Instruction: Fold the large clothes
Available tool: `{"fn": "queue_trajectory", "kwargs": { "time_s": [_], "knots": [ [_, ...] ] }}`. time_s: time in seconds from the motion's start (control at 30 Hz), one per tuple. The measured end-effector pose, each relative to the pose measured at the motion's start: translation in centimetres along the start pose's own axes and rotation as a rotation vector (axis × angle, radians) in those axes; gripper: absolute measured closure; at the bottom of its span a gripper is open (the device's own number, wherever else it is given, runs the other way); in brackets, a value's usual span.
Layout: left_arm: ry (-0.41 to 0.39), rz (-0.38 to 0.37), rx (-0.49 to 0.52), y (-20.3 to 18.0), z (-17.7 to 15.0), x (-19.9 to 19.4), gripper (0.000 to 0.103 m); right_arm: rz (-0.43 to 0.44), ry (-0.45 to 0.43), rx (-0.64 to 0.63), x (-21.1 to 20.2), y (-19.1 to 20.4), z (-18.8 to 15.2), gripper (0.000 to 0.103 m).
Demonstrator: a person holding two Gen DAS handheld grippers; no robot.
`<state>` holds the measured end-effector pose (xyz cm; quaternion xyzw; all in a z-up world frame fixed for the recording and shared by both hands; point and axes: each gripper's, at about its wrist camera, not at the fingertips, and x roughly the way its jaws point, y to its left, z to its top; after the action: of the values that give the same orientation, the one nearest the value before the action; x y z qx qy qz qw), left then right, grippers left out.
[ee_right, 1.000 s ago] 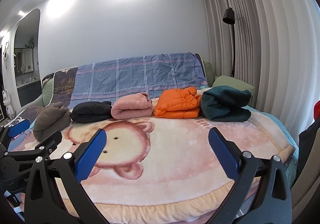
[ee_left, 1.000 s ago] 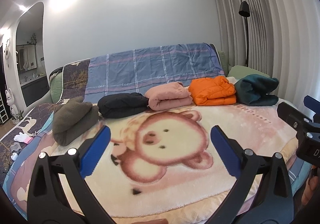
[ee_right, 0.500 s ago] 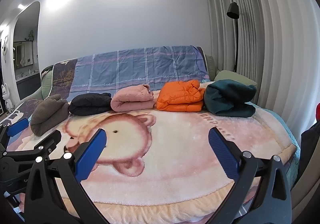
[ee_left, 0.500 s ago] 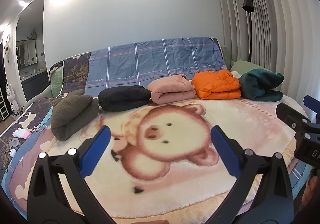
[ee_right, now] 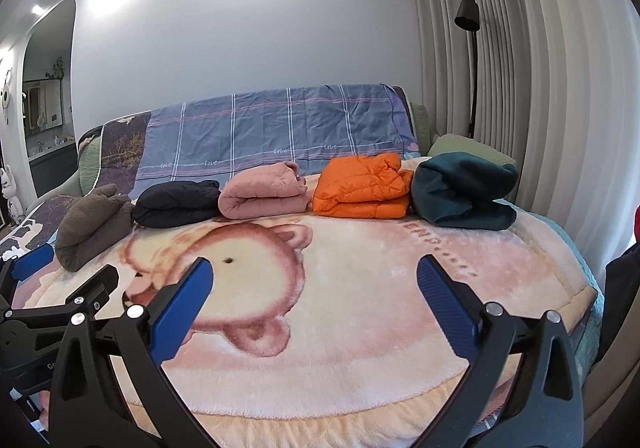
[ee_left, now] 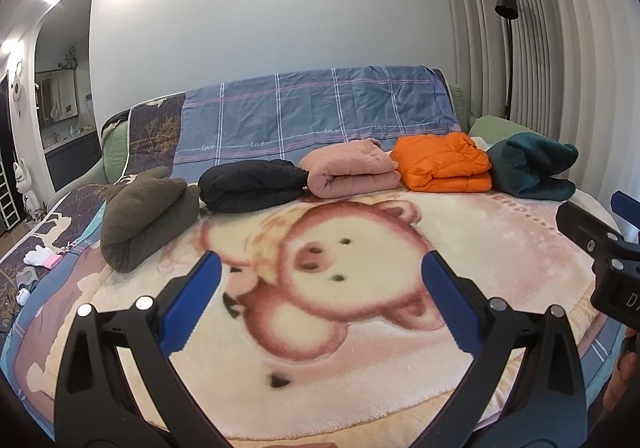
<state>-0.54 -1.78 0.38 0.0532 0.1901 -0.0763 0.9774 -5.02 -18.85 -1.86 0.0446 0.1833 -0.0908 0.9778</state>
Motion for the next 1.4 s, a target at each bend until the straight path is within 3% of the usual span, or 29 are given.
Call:
{"fn": "queue_trajectory", "kwargs": {
  "time_s": [1.4],
  "knots": [
    [0.011,-0.015,0.013,0.06,-0.57,-0.26,0.002,0.004,0.024,-0.008,0.38,0.14,-0.61,0.001]
  ]
}}
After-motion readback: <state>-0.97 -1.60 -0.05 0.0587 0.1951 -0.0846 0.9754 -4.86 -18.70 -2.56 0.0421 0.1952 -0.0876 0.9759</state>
